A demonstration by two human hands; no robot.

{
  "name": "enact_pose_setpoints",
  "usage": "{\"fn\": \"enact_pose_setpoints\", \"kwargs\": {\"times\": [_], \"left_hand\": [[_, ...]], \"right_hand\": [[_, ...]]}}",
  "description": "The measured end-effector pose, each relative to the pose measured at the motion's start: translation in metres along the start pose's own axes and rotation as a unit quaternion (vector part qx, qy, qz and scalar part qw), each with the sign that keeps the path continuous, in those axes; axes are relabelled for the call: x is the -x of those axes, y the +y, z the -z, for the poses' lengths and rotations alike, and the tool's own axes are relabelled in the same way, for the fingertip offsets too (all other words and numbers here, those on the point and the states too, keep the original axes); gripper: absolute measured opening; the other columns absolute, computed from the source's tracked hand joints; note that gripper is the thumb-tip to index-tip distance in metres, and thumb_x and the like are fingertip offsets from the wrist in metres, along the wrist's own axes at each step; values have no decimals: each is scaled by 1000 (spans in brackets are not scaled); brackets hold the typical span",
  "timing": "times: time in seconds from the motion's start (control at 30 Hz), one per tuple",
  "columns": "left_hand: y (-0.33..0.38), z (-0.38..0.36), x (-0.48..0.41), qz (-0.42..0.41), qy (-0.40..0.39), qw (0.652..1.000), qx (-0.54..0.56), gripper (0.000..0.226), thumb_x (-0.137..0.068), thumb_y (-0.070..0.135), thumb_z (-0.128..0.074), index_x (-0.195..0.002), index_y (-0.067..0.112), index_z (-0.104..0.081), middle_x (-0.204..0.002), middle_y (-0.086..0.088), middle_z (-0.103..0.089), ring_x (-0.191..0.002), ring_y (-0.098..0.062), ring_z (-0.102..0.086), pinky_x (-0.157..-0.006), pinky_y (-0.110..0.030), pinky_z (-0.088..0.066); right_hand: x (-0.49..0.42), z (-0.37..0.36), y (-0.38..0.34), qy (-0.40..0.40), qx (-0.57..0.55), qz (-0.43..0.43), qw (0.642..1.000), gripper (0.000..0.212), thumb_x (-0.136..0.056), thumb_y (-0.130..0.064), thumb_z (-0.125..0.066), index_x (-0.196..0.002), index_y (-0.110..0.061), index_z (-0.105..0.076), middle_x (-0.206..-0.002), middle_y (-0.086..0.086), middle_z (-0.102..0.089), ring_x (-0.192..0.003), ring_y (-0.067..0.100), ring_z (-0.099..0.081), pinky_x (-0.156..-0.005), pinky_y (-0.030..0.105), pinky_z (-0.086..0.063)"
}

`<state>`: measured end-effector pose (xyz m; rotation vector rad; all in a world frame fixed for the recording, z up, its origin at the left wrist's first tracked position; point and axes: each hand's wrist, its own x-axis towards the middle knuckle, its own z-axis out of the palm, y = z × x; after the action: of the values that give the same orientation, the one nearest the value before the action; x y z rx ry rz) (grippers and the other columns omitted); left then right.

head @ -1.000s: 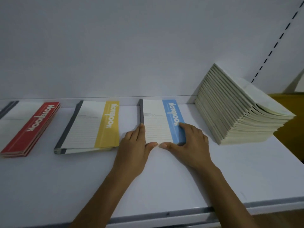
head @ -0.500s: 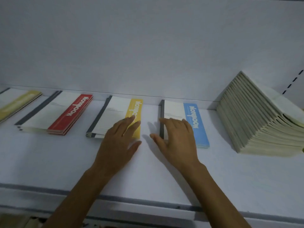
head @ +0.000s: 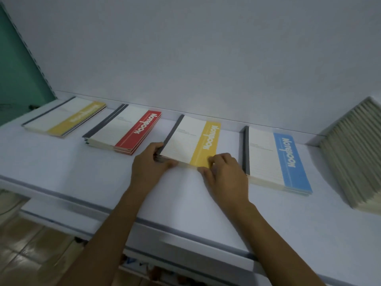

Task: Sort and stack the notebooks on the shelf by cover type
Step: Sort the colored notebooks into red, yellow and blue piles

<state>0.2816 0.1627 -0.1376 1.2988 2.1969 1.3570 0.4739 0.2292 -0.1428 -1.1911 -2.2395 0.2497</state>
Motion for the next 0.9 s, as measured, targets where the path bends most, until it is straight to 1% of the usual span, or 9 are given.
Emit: {"fn": "enact_pose_setpoints", "kwargs": {"times": [0.07, 0.13, 0.23, 0.33, 0.43, 0.5, 0.6, 0.73, 0.9], "left_hand": [[0, 2, -1, 1, -6, 1000, 1, 65, -65, 30, -85, -124, 22, -57, -105, 11, -65, -91, -3, -60, -73, -3, -38], [0, 4, -1, -12, -11, 1000, -8, 65, -68, 31, -84, -126, 18, -58, -103, 13, -63, -93, -7, -61, -74, -2, -37], [0, 5, -2, -29, -14, 999, -15, 59, -72, 28, -81, -126, 14, -59, -108, 7, -66, -97, -12, -63, -82, -14, -45], [3, 9, -2, -29, -37, 999, -25, 59, -77, 25, -77, -130, 13, -54, -115, -3, -67, -103, -18, -63, -85, -22, -47], [2, 20, 5, -32, -97, 995, -15, 75, -82, 24, -73, -144, 7, -34, -144, -9, -45, -130, -22, -44, -107, -30, -35], [-4, 36, 16, -42, -120, 991, -35, 79, -85, 31, -69, -148, 11, -25, -152, -7, -33, -138, -22, -33, -112, -33, -28], [-24, 75, 40, -77, -116, 987, -75, 73, -87, 40, -63, -147, 20, -27, -153, -1, -31, -139, -19, -29, -110, -31, -26], [-58, 149, 70, -117, -107, 983, -92, 66, -89, 39, -60, -145, 19, -32, -149, 1, -37, -137, -16, -31, -109, -28, -25], [-107, 230, 102, -134, -84, 983, -89, 56, -92, 30, -58, -143, 15, -38, -145, 0, -41, -135, -17, -33, -106, -22, -24]], "right_hand": [[-1, 0, 1, -4, -36, -17, 999, 31, -88, -41, -61, -106, -16, -63, -111, 0, -61, -97, 23, -56, -70, 31, -43], [-1, 1, 1, -12, -44, -28, 999, 29, -89, -39, -61, -107, -17, -62, -106, -1, -64, -94, 24, -57, -70, 32, -43], [1, 1, -5, -13, -16, -27, 999, 25, -91, -37, -58, -106, -16, -59, -96, 1, -65, -88, 25, -57, -70, 35, -44], [4, 4, -14, -40, -7, -49, 998, 24, -93, -31, -55, -109, -14, -55, -99, 3, -63, -91, 26, -56, -71, 35, -42], [15, 6, -27, -60, -61, -92, 992, 28, -89, -26, -59, -113, -12, -53, -106, 4, -59, -99, 26, -55, -77, 34, -44], [29, 6, -43, -44, -72, -106, 991, 43, -90, -29, -61, -127, -12, -49, -124, 6, -54, -113, 25, -51, -92, 36, -43], [55, 2, -80, -2, -72, -131, 989, 52, -91, -33, -59, -137, -13, -43, -139, 7, -45, -125, 25, -43, -102, 36, -37], [92, -14, -148, 24, -87, -120, 989, 50, -93, -33, -57, -136, -13, -43, -140, 7, -45, -128, 24, -41, -105, 36, -36], [122, -48, -231, 1, -114, -76, 991, 45, -93, -27, -58, -134, -13, -47, -136, 5, -49, -125, 21, -44, -101, 33, -38]]}}
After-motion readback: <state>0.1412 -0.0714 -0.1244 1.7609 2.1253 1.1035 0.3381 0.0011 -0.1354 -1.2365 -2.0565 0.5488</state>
